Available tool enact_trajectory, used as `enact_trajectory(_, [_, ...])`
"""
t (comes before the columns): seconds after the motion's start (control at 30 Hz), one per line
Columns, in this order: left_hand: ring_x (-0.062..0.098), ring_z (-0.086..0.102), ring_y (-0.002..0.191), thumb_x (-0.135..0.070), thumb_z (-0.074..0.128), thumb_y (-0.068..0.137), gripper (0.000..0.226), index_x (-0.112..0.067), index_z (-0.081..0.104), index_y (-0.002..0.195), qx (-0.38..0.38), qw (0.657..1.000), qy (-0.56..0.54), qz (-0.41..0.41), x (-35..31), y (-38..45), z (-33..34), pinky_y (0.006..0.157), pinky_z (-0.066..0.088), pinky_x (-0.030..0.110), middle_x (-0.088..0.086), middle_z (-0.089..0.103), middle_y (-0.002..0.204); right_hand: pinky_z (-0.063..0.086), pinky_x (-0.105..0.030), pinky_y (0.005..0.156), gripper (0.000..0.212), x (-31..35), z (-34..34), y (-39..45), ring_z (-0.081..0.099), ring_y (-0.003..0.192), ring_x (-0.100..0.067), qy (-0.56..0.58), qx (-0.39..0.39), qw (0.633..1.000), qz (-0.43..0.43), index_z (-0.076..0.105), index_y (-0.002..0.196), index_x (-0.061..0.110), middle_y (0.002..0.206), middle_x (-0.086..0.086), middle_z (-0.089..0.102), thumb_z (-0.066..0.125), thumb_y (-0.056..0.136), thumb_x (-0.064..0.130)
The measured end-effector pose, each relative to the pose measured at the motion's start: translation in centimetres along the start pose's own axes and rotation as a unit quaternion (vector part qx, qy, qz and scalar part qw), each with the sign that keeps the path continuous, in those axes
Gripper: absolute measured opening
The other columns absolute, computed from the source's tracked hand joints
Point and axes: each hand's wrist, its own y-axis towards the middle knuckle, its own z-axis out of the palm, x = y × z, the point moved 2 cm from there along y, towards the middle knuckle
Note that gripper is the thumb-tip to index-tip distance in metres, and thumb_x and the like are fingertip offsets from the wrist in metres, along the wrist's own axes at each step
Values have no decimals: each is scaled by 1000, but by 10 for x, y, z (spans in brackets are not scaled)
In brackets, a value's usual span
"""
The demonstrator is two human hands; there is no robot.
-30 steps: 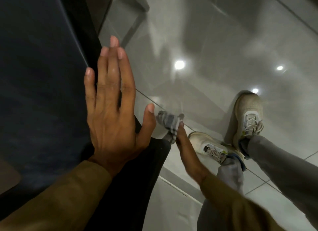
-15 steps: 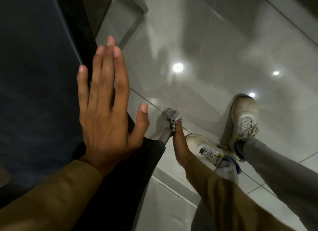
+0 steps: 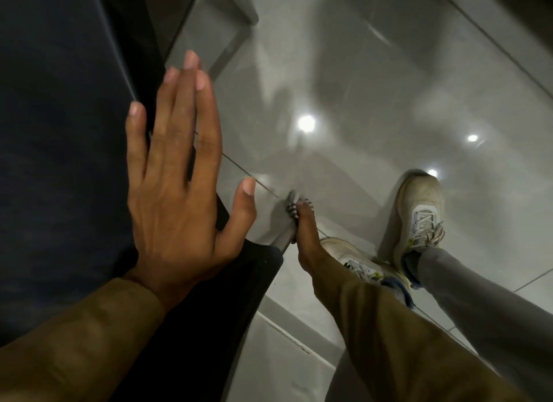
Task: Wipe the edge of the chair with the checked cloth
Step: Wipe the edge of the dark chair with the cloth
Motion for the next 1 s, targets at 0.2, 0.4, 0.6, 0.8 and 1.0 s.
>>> enact_trajectory(0.2, [46,22,167,-43,36,108,81,10,21,168,13,1000,5,-9,-2,2,-3,139,0,47,33,25,176,21,-44,137,82,14,8,-125,28,165,-8,44,67,994,-78,40,163,47,177,15,33,54,88,77])
enact_trajectory(0.4, [42,21,168,-43,36,109,81,9,21,168,16,1000,15,-8,-3,2,-3,140,-2,44,31,24,177,16,-32,136,52,27,9,-162,18,165,4,-22,119,982,-147,46,141,79,169,39,34,46,90,89])
enact_trajectory(0.6, [44,21,167,-44,32,109,80,8,20,169,15,1000,-6,-5,-3,3,-4,139,1,49,30,25,177,30,-38,127,60,21,-15,-33,39,157,-25,-118,49,992,-21,32,169,25,176,-9,35,28,116,52])
enact_trajectory(0.8, [37,21,169,-48,36,107,82,0,23,171,21,999,23,-8,-4,2,-3,140,0,46,22,24,180,25,-38,135,65,37,-12,-85,37,158,-12,-161,82,982,-58,39,168,30,173,9,40,45,110,59])
enact_trajectory(1.0, [26,12,171,-51,40,105,85,-4,20,173,54,998,17,-5,-3,2,-6,142,-3,45,11,12,183,42,-10,53,28,80,6,-138,55,65,1,-216,93,971,-44,69,107,27,77,15,64,44,117,35])
